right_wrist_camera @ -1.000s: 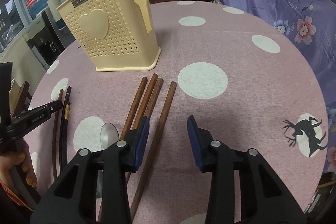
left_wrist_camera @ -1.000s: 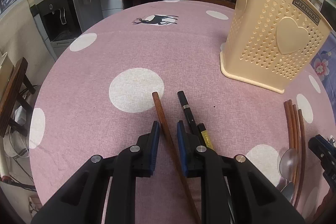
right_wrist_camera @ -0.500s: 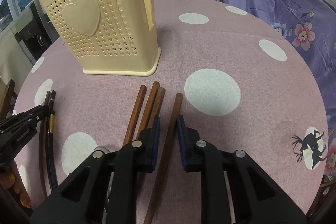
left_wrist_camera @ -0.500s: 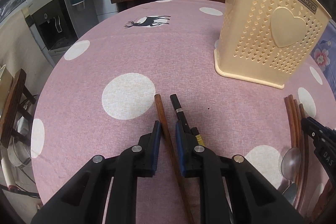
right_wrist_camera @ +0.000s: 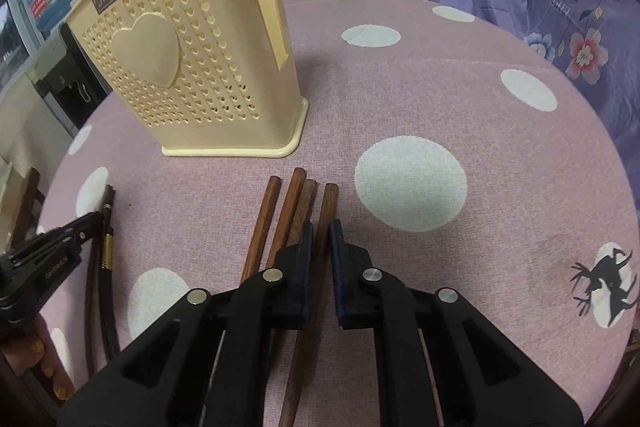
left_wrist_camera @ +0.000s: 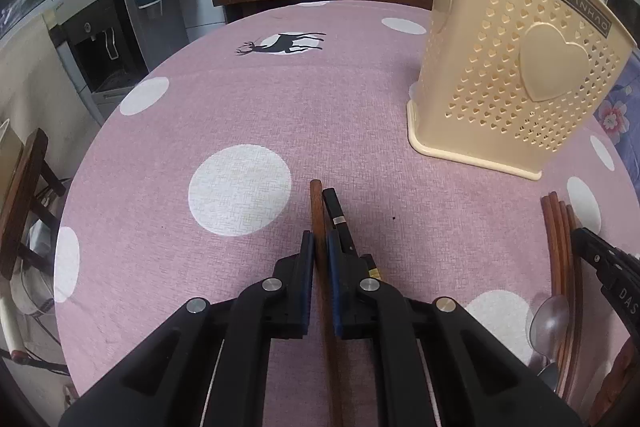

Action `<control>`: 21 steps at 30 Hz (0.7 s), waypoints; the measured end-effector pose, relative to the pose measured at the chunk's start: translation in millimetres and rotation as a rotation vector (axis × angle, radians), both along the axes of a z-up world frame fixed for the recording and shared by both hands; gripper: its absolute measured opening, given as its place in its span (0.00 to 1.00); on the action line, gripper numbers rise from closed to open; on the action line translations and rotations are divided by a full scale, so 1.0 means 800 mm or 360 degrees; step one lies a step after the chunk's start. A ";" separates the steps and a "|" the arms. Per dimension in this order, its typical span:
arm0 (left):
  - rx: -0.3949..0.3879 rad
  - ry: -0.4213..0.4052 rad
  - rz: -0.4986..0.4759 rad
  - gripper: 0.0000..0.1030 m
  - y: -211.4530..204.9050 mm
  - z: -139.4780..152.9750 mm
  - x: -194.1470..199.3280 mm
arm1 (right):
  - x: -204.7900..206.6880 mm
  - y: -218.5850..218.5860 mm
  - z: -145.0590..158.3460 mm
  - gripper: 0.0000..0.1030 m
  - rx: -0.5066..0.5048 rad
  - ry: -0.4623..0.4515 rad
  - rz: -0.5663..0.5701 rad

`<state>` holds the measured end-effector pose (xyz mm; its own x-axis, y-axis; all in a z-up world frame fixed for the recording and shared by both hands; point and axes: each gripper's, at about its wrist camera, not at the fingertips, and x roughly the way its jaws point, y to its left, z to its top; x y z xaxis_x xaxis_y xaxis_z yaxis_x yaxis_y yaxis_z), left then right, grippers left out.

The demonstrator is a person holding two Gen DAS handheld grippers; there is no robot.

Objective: Organize utensils
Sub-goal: 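Lift both held chopsticks upright and carry them toward the cream utensil holder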

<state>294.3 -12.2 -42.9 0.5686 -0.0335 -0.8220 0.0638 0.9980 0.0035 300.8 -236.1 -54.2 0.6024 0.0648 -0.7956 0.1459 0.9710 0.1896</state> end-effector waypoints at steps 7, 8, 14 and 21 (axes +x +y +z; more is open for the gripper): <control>-0.0175 -0.0041 0.0045 0.08 0.023 0.015 -0.003 | -0.016 -0.022 0.031 0.08 0.0119 -0.0167 0.0006; -0.0198 -0.0064 0.0044 0.08 0.026 0.021 -0.006 | -0.021 -0.027 0.039 0.08 0.0134 -0.0201 0.0013; -0.0331 -0.0287 -0.0006 0.08 0.041 0.089 -0.038 | -0.050 -0.041 0.093 0.07 0.0197 -0.0389 0.0088; -0.0357 -0.0537 -0.0065 0.08 0.044 0.162 -0.068 | -0.084 -0.060 0.161 0.07 0.0223 -0.0615 0.0178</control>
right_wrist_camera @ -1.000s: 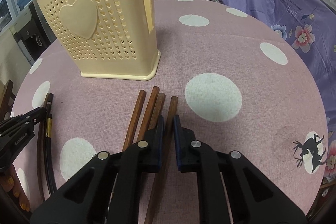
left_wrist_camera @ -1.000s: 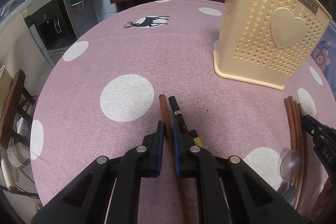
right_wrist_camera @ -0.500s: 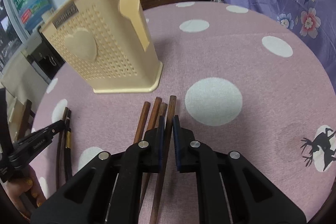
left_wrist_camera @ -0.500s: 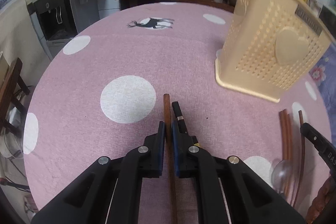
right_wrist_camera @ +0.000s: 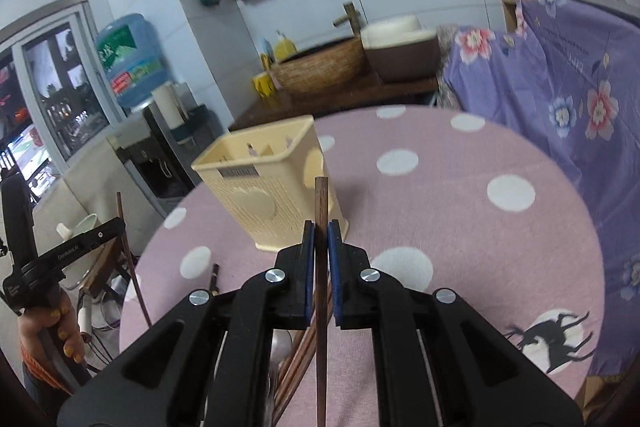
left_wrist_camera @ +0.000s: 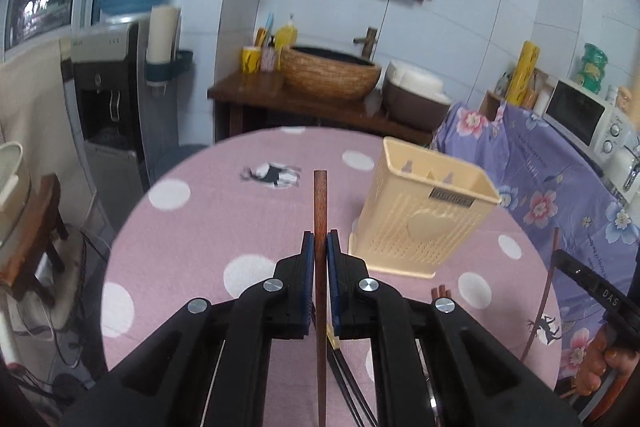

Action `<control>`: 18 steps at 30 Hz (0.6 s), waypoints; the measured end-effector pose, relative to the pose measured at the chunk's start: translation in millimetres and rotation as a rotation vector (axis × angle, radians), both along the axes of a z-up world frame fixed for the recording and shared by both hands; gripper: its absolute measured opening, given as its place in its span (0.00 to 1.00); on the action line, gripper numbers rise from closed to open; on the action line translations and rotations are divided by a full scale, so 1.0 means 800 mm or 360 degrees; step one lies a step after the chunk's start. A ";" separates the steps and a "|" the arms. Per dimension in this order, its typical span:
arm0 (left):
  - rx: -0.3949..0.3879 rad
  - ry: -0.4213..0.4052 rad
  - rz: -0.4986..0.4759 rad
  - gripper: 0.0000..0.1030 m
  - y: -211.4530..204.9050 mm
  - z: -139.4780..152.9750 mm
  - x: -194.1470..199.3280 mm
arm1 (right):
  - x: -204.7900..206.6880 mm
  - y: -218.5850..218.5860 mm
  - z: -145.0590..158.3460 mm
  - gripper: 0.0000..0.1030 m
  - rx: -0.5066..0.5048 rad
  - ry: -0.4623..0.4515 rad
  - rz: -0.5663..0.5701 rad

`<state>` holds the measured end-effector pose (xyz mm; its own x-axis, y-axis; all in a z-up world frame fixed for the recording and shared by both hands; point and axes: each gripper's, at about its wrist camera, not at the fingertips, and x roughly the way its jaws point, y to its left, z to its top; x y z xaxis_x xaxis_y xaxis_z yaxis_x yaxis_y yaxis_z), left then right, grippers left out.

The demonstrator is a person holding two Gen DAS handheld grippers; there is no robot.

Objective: Organize utensils
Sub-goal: 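Lift both held chopsticks upright and carry them toward the cream utensil holder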

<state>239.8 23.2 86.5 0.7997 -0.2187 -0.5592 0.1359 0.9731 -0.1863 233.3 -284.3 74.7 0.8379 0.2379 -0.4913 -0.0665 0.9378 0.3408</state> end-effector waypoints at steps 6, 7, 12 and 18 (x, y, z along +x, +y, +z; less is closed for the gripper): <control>0.0016 -0.0082 0.0024 0.08 0.006 0.017 -0.009 | -0.010 -0.014 0.023 0.07 0.0002 -0.0057 0.0033; 0.0023 -0.0092 0.0030 0.08 0.007 0.018 -0.010 | -0.010 -0.013 0.024 0.07 -0.0009 -0.0061 0.0039; 0.0028 -0.0103 0.0033 0.08 0.010 0.021 -0.011 | -0.013 -0.009 0.031 0.07 -0.0062 -0.0090 0.0063; 0.0044 -0.0149 0.0048 0.07 0.015 0.034 -0.012 | -0.012 -0.014 0.040 0.07 -0.0065 -0.0108 0.0061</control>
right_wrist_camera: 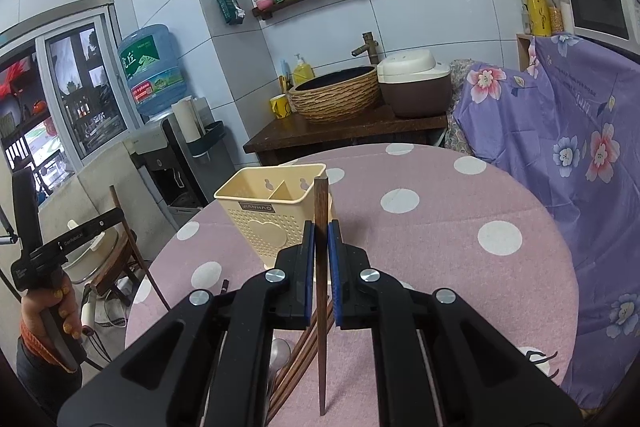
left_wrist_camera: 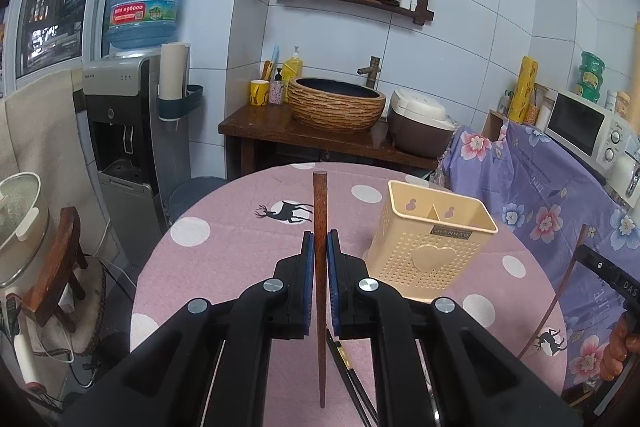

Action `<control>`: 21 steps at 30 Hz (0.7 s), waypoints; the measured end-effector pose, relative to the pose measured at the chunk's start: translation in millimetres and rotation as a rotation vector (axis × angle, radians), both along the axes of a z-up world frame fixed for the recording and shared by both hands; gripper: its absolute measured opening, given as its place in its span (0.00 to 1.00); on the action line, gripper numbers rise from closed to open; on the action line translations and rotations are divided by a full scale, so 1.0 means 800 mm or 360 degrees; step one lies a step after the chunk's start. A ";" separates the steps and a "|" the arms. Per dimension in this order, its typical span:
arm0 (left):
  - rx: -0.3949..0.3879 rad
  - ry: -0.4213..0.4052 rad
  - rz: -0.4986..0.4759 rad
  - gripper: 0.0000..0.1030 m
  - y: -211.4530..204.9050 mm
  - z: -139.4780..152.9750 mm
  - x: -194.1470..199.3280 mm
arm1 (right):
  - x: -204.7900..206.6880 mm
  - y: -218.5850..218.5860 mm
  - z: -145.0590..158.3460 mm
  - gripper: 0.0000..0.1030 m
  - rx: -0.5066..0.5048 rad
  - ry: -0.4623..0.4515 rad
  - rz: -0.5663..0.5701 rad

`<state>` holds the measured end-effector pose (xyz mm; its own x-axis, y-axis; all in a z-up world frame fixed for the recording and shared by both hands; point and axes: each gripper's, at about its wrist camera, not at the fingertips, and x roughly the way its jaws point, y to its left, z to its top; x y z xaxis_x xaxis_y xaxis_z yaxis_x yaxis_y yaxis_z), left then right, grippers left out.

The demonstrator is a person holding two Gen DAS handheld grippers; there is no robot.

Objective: Organize utensils
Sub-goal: 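Lift both held chopsticks upright and carry them toward the cream utensil holder, then lower both chopsticks into the cream utensil holder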

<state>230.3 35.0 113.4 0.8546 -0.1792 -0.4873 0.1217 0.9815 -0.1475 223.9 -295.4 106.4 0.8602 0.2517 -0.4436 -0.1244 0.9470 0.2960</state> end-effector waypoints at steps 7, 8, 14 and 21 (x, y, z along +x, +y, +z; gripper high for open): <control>0.0030 -0.0102 0.0044 0.08 0.002 0.029 0.014 | 0.015 -0.007 0.027 0.07 -0.0058 -0.0071 -0.0050; 0.0036 -0.0120 0.0053 0.07 0.000 0.035 0.020 | 0.020 -0.008 0.033 0.07 -0.0076 -0.0079 -0.0057; -0.0020 -0.0191 0.0069 0.07 -0.006 0.086 0.058 | 0.058 -0.013 0.094 0.07 -0.0143 -0.0193 -0.0117; -0.0078 -0.0406 0.0010 0.07 -0.038 0.176 0.070 | 0.084 0.002 0.195 0.07 -0.0115 -0.0411 -0.0089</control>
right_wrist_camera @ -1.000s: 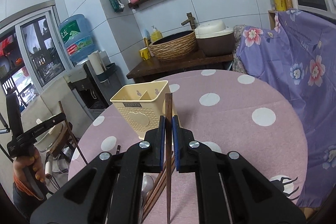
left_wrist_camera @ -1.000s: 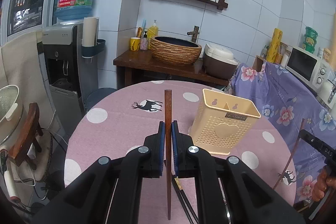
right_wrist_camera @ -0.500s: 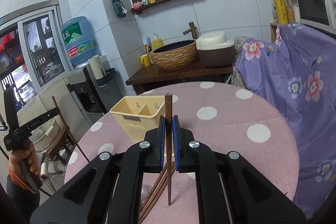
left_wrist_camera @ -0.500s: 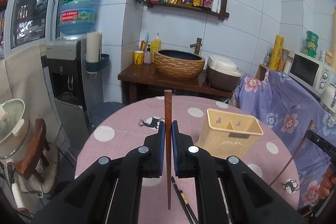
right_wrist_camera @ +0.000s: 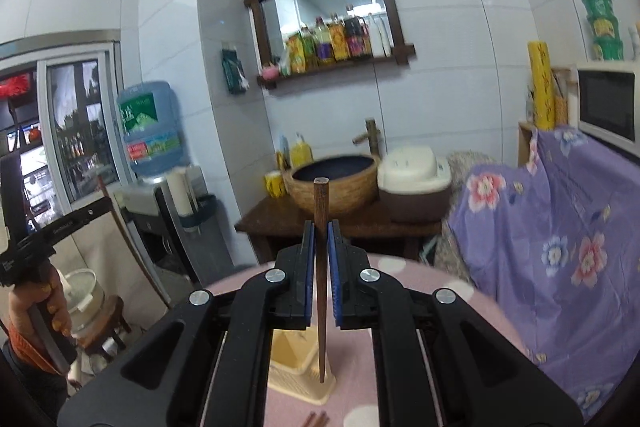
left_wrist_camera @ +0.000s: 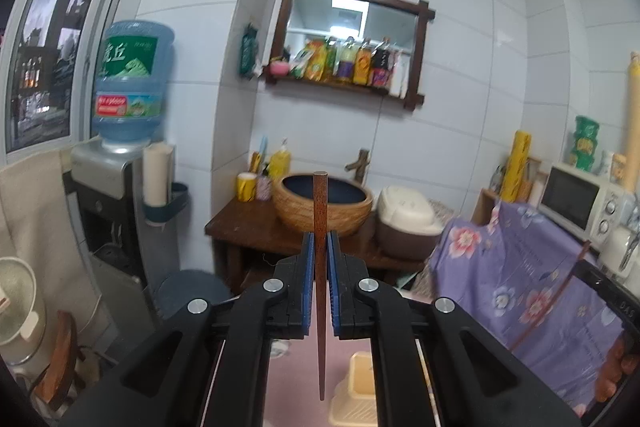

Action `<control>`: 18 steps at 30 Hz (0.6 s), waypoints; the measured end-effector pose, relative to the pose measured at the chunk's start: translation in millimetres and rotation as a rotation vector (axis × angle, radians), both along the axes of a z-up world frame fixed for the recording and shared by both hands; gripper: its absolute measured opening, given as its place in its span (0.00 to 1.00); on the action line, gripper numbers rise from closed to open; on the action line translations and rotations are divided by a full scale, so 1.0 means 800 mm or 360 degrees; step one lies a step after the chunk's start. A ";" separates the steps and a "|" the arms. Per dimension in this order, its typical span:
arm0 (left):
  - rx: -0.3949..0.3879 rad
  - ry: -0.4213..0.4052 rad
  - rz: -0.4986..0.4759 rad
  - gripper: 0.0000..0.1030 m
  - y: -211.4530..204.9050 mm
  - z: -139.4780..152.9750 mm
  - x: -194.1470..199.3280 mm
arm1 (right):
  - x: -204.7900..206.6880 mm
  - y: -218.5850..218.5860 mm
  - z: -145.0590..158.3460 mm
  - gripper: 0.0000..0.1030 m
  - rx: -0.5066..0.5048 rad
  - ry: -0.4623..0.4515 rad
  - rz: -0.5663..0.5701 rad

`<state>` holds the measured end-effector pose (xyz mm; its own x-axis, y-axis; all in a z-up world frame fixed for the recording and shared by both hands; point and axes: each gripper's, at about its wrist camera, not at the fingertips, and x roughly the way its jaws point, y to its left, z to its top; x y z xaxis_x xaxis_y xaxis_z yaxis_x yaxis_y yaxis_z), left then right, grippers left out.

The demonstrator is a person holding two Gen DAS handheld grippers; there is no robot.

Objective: Organize utensils
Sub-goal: 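Lower both chopsticks into the cream utensil holder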

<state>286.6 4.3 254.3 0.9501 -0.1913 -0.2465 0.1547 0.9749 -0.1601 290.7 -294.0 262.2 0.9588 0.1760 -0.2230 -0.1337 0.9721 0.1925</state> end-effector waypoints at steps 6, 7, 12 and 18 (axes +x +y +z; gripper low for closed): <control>-0.0038 -0.0039 -0.0099 0.07 -0.042 0.010 0.019 | 0.025 0.023 0.015 0.07 0.0066 -0.0052 0.0017; -0.0042 -0.0028 -0.0112 0.07 -0.049 0.001 0.024 | 0.031 0.027 0.005 0.07 0.0068 -0.0039 0.0011; -0.0046 0.0074 -0.0123 0.07 -0.071 -0.060 0.048 | 0.058 0.043 -0.057 0.07 0.0073 0.0093 -0.0020; -0.0042 0.0247 -0.0144 0.07 -0.078 -0.125 0.068 | 0.075 0.047 -0.117 0.08 0.0071 0.0215 -0.0035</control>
